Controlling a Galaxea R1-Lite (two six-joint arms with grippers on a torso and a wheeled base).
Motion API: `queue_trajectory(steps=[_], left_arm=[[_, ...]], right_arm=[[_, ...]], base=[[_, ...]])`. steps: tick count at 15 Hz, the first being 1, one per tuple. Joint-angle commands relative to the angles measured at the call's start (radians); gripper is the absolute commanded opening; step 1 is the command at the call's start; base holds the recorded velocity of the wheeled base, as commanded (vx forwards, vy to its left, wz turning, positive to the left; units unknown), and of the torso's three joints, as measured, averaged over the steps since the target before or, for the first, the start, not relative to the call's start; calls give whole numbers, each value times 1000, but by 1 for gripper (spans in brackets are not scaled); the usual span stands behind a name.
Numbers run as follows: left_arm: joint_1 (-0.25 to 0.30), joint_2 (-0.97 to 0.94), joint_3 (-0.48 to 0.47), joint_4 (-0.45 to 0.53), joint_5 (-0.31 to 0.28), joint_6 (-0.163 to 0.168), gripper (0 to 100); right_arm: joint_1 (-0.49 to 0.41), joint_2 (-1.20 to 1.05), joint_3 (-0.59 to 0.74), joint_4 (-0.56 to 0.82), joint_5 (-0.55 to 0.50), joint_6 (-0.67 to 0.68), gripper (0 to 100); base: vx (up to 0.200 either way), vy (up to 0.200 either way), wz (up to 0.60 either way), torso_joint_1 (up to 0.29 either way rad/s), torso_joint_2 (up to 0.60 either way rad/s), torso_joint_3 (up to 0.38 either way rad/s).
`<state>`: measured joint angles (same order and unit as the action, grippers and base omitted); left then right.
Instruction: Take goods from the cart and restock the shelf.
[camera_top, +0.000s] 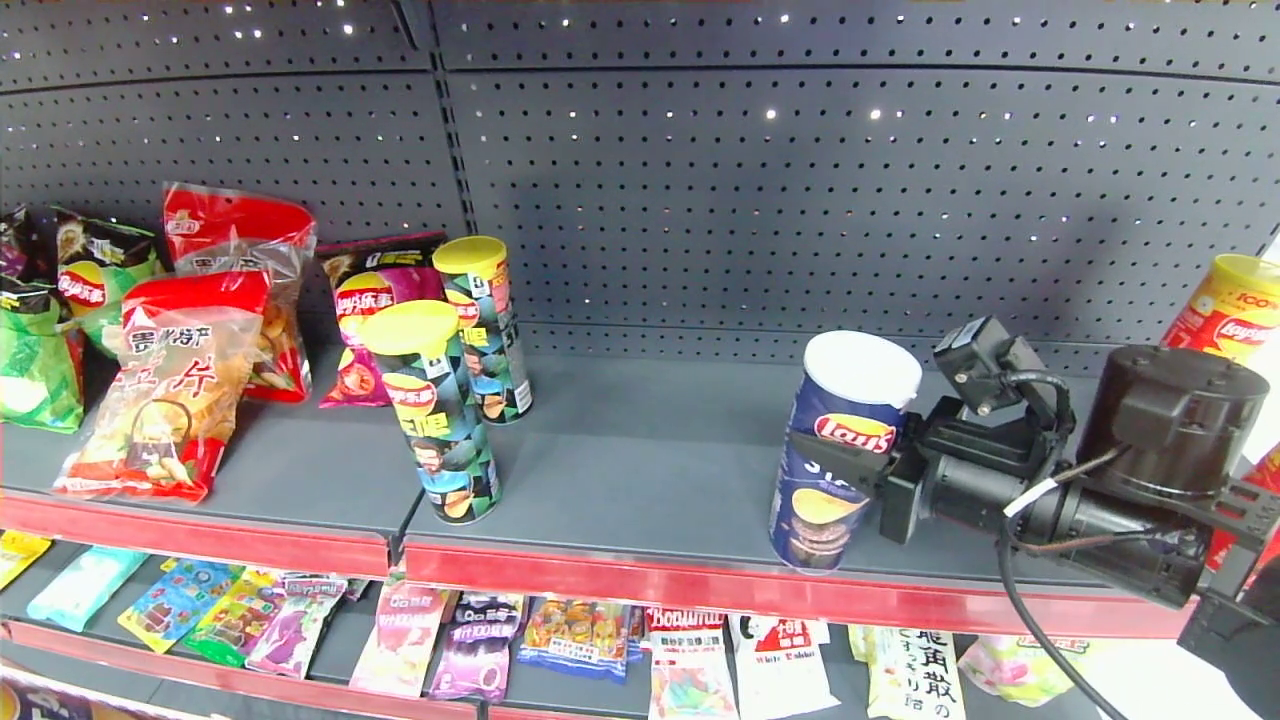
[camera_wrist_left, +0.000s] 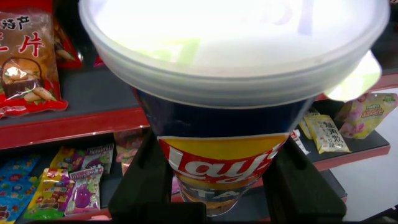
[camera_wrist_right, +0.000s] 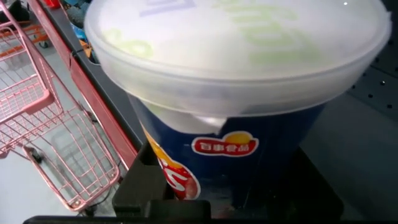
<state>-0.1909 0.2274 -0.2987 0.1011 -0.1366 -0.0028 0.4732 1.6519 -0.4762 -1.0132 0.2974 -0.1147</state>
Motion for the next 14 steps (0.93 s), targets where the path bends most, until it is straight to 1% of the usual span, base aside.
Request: queue_trajectory(steps=[1,7,8,14], left_arm=[[1,0,0,0,0,0,0],[1,0,1,0,-1,0,0],[1,0,1,0,-1,0,0],[-1,-2,12,0,-1,0,0]], right_arm=[[7,2,4,1,-1,0,0],[12,0,14,1,0,-3,0],[12,0,14,1,0,-3,100],[10,-11,11,1,-1,1,100]], base=[[0,0,0,0,0,0],[0,0,0,0,0,0],[0,0,0,0,0,0],[0,0,0,0,0,0]])
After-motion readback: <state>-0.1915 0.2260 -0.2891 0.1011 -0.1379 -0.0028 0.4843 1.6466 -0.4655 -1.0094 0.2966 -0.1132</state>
